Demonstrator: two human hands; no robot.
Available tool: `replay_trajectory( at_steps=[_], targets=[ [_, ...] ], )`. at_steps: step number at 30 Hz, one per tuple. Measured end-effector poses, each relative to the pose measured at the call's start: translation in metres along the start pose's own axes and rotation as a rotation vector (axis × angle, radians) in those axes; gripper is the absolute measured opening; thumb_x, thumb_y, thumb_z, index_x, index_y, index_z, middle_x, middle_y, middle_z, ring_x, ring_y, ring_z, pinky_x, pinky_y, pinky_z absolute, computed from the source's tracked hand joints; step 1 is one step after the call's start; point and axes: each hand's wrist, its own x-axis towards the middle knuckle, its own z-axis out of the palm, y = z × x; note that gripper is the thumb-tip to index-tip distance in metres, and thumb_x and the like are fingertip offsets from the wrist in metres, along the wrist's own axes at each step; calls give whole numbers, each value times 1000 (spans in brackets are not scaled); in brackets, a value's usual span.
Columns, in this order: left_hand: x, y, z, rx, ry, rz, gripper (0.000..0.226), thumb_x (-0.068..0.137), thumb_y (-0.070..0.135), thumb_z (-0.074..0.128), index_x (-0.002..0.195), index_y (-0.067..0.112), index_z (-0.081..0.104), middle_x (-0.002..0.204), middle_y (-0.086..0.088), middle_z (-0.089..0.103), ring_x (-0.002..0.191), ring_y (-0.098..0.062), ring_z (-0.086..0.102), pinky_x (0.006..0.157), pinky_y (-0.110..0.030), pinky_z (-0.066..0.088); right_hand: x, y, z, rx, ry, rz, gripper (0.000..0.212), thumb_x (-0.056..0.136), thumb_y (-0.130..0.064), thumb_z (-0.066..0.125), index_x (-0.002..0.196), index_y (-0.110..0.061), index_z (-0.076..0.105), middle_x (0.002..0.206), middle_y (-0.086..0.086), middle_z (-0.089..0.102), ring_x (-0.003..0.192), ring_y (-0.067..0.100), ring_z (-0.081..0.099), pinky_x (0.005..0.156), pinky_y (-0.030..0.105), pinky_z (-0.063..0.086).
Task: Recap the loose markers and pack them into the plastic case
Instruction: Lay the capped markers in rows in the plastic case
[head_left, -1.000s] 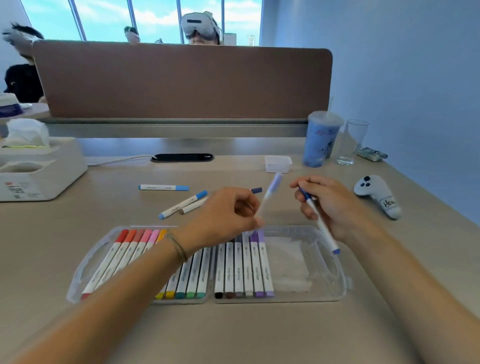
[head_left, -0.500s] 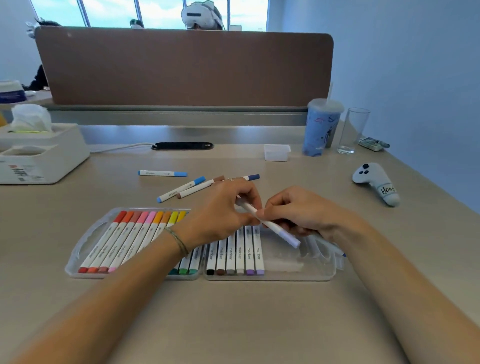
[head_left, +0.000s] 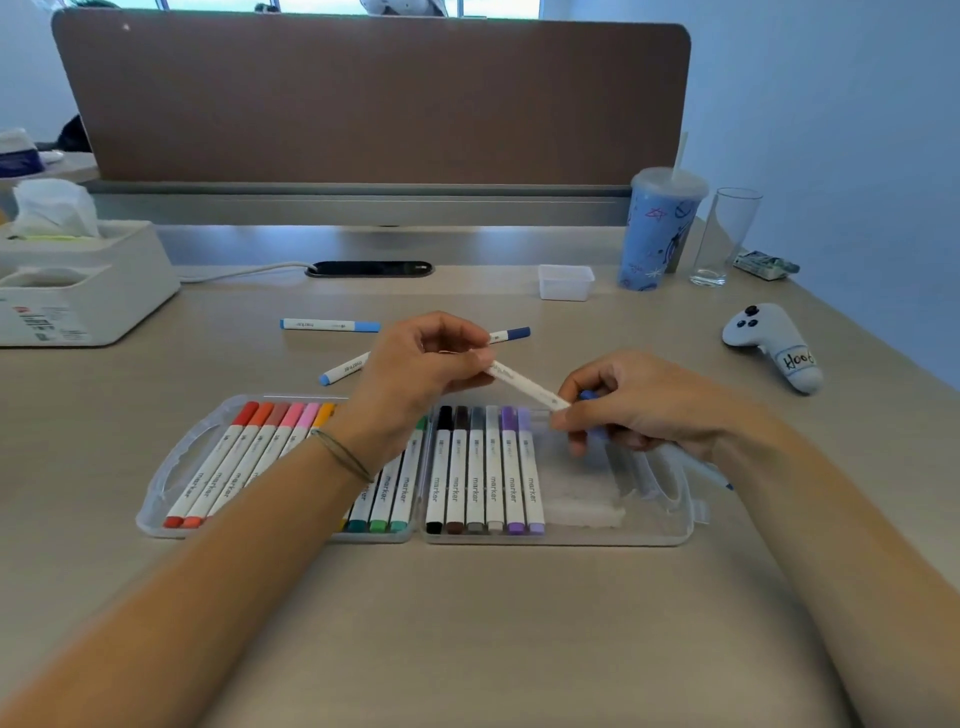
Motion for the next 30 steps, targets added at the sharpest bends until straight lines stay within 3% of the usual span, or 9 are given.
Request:
replay_trajectory(
  at_steps=[6, 9, 14, 17, 20, 25, 30],
  targets=[
    [-6, 3, -4, 255, -89, 40, 26, 78, -3, 78, 99, 10, 71, 83, -3, 72, 81, -25, 74, 81, -34, 61, 7, 12, -5, 452, 305, -140, 10, 91, -16, 72, 94, -8, 78, 77, 10, 72, 45, 11, 32, 38, 18, 26],
    [-11, 6, 7, 359, -172, 63, 31, 76, 2, 82, 102, 15, 70, 86, -6, 72, 77, -23, 75, 78, -33, 62, 10, 8, 7, 509, 366, -204, 12, 94, -19, 70, 91, -11, 78, 80, 7, 73, 45, 11, 33, 41, 19, 26],
    [-17, 6, 18, 398, -240, 107, 31, 79, 10, 82, 105, 20, 69, 86, 0, 73, 77, -16, 74, 75, -23, 60, 4, -2, 14, 304, 371, -208, 24, 100, -22, 62, 94, -6, 78, 76, 8, 74, 43, 11, 35, 40, 19, 27],
    [-16, 2, 15, 632, -233, 206, 22, 82, 27, 81, 102, 28, 70, 89, 9, 71, 84, -2, 66, 73, -10, 52, 0, -3, 11, 188, 214, -52, 27, 99, -25, 64, 86, -5, 77, 82, 16, 76, 42, 11, 34, 41, 21, 25],
    [-16, -4, 12, 843, -265, 182, 26, 81, 36, 80, 104, 33, 68, 94, 16, 66, 84, 2, 61, 67, -7, 46, 0, -4, 20, -18, 96, 73, 24, 96, -25, 68, 82, -8, 77, 79, 15, 77, 41, 11, 37, 41, 21, 28],
    [-18, -6, 17, 994, -313, 125, 48, 77, 49, 79, 120, 38, 60, 107, 19, 58, 94, 0, 56, 77, -14, 42, 3, -2, 27, -141, 82, 138, 22, 97, -25, 68, 87, -7, 76, 73, 8, 77, 42, 10, 43, 42, 21, 35],
    [-25, -4, 25, 1115, -345, 93, 75, 70, 74, 69, 135, 42, 50, 116, 12, 53, 109, -8, 49, 94, -31, 46, 6, 0, 33, -251, 124, 122, 25, 98, -24, 68, 77, -11, 71, 53, 2, 67, 34, 6, 48, 40, 19, 39]
  ],
)
